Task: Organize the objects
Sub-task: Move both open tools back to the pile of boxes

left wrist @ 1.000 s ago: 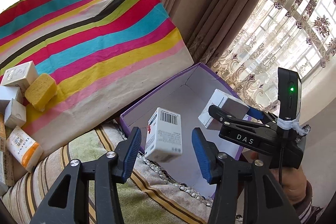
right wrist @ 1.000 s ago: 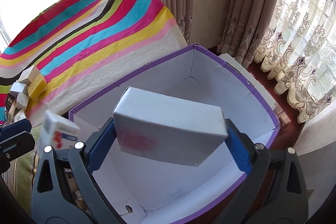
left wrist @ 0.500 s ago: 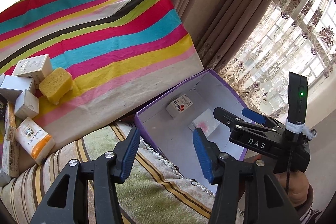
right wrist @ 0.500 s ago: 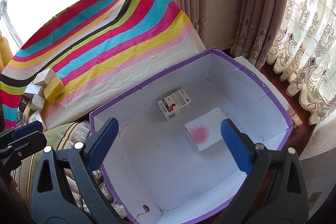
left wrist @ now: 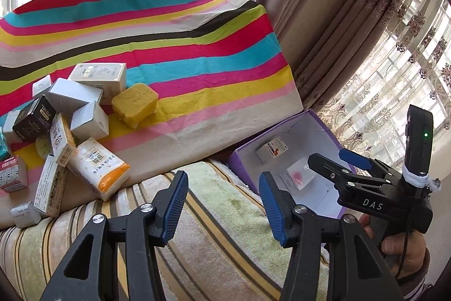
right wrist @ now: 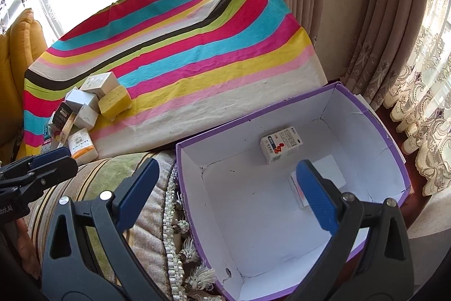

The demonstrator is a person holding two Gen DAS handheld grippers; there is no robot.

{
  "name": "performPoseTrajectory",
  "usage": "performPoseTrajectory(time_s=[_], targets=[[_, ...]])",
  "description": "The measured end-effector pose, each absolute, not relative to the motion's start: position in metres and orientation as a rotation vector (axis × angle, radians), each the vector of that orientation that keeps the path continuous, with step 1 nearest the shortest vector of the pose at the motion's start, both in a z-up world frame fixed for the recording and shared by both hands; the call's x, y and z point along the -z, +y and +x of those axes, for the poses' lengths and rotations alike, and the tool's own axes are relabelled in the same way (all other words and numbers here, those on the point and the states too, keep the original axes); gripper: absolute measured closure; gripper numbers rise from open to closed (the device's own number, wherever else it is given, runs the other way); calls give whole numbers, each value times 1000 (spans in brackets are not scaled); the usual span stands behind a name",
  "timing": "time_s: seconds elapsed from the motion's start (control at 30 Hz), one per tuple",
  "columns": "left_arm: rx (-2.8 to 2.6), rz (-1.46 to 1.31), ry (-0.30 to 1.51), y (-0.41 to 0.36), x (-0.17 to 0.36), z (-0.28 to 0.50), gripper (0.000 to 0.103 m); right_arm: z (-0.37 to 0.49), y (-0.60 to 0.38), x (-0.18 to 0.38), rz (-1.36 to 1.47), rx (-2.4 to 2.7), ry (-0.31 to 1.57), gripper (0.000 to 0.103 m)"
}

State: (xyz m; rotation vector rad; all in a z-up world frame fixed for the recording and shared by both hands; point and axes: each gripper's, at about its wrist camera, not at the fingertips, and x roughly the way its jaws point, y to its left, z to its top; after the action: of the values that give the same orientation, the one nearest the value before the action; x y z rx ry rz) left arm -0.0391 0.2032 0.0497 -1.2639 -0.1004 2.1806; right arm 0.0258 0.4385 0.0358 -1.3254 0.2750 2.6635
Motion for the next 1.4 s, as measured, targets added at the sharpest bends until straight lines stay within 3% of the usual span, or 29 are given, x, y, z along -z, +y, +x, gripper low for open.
performPoseTrajectory(time_s=[0.27, 0.77, 1.4], targets=[[-2291, -1303, -179, 144, -49, -41, 46, 22, 411, -40, -1382, -2713, 127, 4], [-2446, -1432, -326, 39, -37, -38, 43, 5, 364, -47, -1479, -2811, 35, 4], [-2437, -1702, -283, -8, 4, -70, 43, -46, 276, -29, -1763, -2893, -177, 4]])
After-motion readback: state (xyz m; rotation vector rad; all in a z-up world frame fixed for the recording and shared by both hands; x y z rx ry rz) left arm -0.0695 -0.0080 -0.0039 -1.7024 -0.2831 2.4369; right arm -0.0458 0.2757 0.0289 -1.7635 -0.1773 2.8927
